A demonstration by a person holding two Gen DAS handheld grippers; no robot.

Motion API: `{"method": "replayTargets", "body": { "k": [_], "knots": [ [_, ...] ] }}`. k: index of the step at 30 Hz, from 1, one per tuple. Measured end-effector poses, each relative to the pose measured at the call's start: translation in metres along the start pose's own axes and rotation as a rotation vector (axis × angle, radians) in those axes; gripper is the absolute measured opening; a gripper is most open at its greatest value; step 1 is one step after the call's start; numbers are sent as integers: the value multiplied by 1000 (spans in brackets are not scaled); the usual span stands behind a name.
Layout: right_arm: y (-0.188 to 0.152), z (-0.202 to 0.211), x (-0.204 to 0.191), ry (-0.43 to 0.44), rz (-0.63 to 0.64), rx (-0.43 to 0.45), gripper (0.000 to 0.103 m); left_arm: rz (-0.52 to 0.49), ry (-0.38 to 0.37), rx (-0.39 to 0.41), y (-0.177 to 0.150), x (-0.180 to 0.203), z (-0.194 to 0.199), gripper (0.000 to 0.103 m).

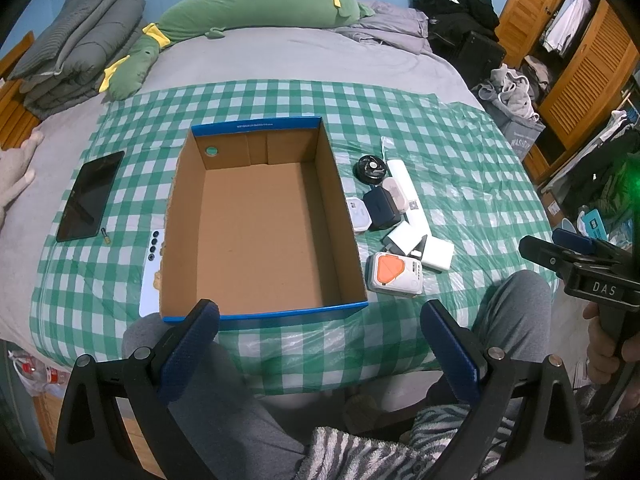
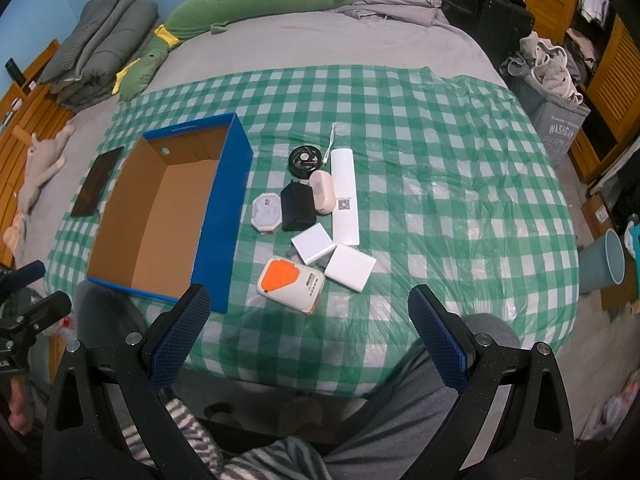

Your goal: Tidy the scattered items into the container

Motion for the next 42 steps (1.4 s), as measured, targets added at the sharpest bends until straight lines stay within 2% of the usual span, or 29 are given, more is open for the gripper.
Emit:
{"method": "replayTargets", "body": {
  "k": [12,19,25,38,42],
  "knots": [
    [0,-1,1,-4,2,-3,98,4,31,-1,-2,-5,-7,101],
    [-8,-18,11,-26,41,-38,98,6,63,-31,17,-28,-17,101],
    [0,-30,23,-47,98,-84,98,7,110,-44,37,-51,-30,101],
    [21,-67,31,47,238,-169,98,43,220,-119,69,-109,-68,101],
    [22,-84,28,67,296,-181,98,84,238,-160,81,-129,-86,101]
  ]
}}
Point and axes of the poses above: each gripper's, at about its wrist camera, not at the fingertips, and z roughly against the way its jaws point, x to its right, y to its top, the point moved 6 cm from there along -z, roughly the way its jaws point, and after that the axes turned 13 degrees about z, right-handed, at the moved point
